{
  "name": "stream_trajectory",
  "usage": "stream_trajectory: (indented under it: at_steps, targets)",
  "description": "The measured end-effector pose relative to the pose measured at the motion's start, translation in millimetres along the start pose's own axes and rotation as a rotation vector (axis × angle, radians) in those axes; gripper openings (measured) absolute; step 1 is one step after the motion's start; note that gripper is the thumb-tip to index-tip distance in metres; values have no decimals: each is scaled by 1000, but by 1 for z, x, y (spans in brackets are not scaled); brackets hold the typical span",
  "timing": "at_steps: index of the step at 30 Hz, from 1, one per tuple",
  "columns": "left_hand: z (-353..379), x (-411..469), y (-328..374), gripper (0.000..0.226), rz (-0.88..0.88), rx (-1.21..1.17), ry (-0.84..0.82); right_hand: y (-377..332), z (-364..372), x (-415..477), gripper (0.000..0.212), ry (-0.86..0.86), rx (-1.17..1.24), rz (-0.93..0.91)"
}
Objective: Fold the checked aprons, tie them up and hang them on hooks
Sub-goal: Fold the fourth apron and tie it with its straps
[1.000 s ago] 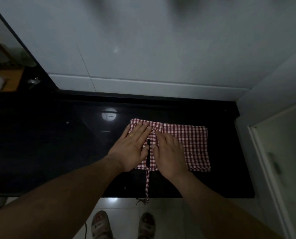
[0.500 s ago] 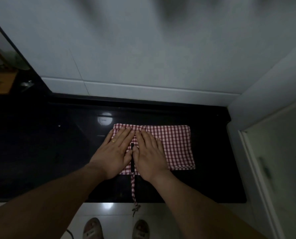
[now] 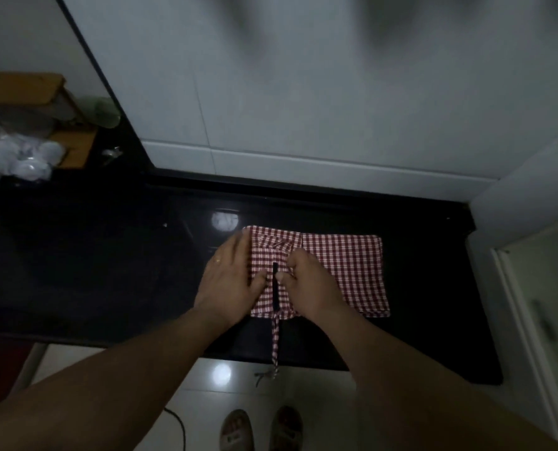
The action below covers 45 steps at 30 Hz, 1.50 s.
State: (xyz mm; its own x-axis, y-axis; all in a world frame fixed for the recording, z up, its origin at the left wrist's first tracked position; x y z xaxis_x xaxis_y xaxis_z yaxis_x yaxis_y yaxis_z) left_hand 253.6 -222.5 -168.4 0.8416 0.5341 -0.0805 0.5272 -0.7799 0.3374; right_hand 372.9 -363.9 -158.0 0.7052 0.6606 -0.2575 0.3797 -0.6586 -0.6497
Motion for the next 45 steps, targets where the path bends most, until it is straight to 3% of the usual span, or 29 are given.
stream_trajectory:
  at_steps: [2, 5, 7, 9, 12, 14, 18, 20, 22, 25, 27, 31, 35, 40, 43, 45]
  targets:
    - [-2, -5, -8, 78, -269, -137, 15, -2, -5, -1, 24, -10, 40, 104]
    - [-3, 1, -5, 50, -404, -600, -202, -7, -1, -4, 26, 24, 74, 163]
    - [-10, 3, 4, 28, -415, -767, -243, -9, 1, -4, 25, -4, 171, 187]
    - [-27, 6, 13, 21, -423, -701, -141, -17, -5, -7, 33, -104, 382, 246]
    - [-47, 6, 37, 21, -331, -501, -3, -25, -18, -15, 72, -250, 781, 383]
    - [-46, 5, 58, 20, -204, -487, -4, -22, -27, -17, 81, -358, 1017, 421]
    - [-25, 6, 85, 21, -124, -874, -137, -10, -50, -20, 68, -432, 1317, 514]
    - [-14, 15, 73, 20, -247, -906, -141, -3, -54, -22, 55, -378, 1300, 545]
    - [0, 21, 63, 26, -351, -976, -295, 5, -55, -25, 45, -298, 1290, 601]
    - [11, 23, 63, 34, -300, -887, -421, 21, -54, -26, 41, -237, 1268, 600]
    - [14, 27, 63, 40, -275, -831, -406, 30, -54, -26, 48, -129, 1067, 593]
    - [17, 34, 65, 40, -249, -726, -417, 51, -57, -33, 46, 104, 374, 431]
    - [20, 40, 68, 44, -245, -724, -433, 74, -63, -29, 41, 133, 430, 458]
    - [21, 44, 83, 46, -195, -561, -404, 81, -69, -20, 37, 144, 440, 454]
    - [28, 41, 98, 38, -125, -316, -354, 83, -60, -25, 43, 260, 305, 434]
    - [28, 40, 104, 33, -67, -227, -297, 80, -60, -30, 47, 380, 73, 416]
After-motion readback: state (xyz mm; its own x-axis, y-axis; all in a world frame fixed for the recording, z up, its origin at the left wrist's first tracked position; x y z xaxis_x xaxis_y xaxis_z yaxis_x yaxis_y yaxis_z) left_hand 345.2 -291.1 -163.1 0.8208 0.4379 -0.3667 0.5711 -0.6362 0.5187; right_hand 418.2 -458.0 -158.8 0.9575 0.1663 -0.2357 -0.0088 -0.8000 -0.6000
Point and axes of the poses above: each hand's wrist, its own x-axis towards the middle knuckle, its own z-axis out of the palm, y = z × x, the point moved 2 cm from there along x, towards the middle knuckle, and after that the axes turned 5 degrees about x, right-handed, at the moved point
